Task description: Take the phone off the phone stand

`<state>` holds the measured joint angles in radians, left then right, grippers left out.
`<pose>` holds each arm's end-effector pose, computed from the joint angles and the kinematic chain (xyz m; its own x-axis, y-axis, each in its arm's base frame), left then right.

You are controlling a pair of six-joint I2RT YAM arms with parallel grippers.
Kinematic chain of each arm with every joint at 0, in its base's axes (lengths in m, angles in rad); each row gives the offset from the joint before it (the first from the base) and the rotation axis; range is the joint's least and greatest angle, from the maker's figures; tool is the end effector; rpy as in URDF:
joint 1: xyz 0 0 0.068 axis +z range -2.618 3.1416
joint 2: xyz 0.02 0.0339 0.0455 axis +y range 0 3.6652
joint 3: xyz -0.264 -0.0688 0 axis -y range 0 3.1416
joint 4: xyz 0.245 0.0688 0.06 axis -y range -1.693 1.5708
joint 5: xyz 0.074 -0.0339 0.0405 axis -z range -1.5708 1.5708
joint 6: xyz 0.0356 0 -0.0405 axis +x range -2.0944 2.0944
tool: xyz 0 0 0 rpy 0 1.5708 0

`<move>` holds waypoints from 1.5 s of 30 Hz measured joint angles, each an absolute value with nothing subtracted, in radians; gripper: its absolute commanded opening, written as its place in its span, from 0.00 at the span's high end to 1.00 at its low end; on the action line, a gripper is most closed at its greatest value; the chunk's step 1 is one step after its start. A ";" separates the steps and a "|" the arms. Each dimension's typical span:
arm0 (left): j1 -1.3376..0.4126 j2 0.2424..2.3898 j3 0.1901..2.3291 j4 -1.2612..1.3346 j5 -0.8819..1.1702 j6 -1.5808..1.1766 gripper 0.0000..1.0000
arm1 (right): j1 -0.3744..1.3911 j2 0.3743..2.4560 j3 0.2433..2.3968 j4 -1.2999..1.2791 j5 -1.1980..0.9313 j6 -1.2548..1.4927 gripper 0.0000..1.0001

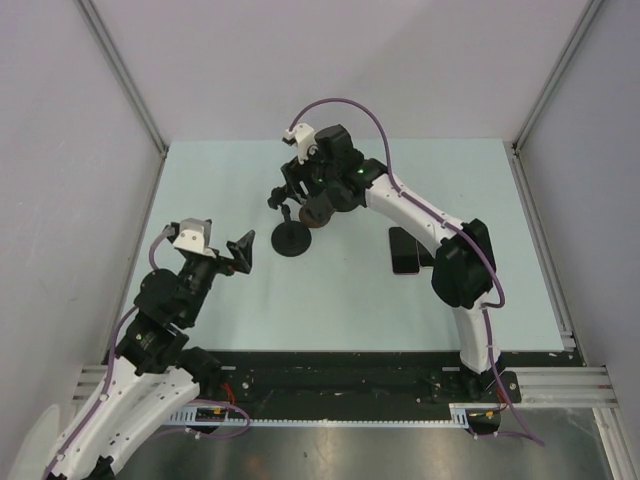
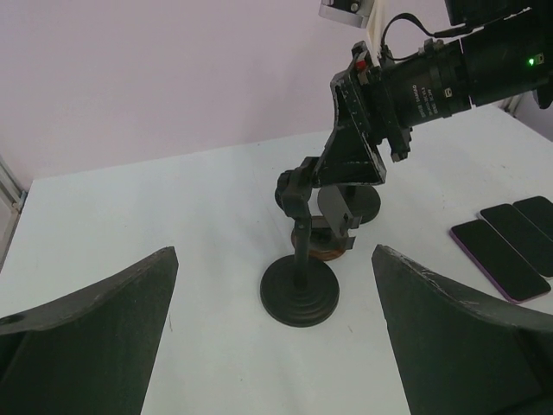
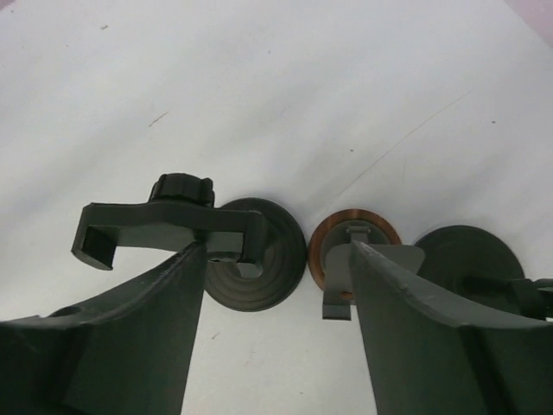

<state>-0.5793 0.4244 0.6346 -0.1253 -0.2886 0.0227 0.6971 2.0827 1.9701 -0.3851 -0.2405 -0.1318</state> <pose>0.1012 -0.0541 0.3412 0.0775 -0.0247 -0.9967 0.2858 0.9583 -0.0015 0.3740 0.3242 0.3239 -0.2598 -0.3840 -0.8860 -0.8253 0.5647 -0.0027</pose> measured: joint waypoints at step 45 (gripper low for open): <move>-0.464 0.310 1.049 -0.091 -0.598 0.248 0.00 | 0.091 0.749 1.304 -0.323 0.495 -0.046 0.00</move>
<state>-0.4641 0.3103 1.0492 -0.0914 -0.5983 0.2481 0.0906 0.7494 1.3037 -0.3233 0.4946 -0.0463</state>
